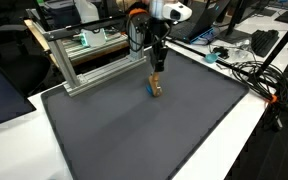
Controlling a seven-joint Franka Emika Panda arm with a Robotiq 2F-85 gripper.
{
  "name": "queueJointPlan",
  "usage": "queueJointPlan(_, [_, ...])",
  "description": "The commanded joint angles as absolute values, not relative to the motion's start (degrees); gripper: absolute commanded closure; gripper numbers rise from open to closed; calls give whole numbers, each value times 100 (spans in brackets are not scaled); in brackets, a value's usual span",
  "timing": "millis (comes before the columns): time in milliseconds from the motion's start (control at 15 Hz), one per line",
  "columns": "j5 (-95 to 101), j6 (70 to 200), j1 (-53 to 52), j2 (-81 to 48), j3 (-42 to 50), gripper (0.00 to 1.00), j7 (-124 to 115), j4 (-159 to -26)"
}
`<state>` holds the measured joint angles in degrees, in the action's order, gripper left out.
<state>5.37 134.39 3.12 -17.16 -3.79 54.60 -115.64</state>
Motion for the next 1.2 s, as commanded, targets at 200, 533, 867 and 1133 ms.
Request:
queueJointPlan(200, [753,13136,274,-2087,-314,78,5427,-11754])
queueJointPlan(533, [880,13127,241,-2077,-283,78,5343,-11764])
queueJointPlan(867, [978,13090,208,-2071,-281,78,5304,-11753])
queueJointPlan(1133, [1150,13058,161,-2046,-246,78,5148,-11752])
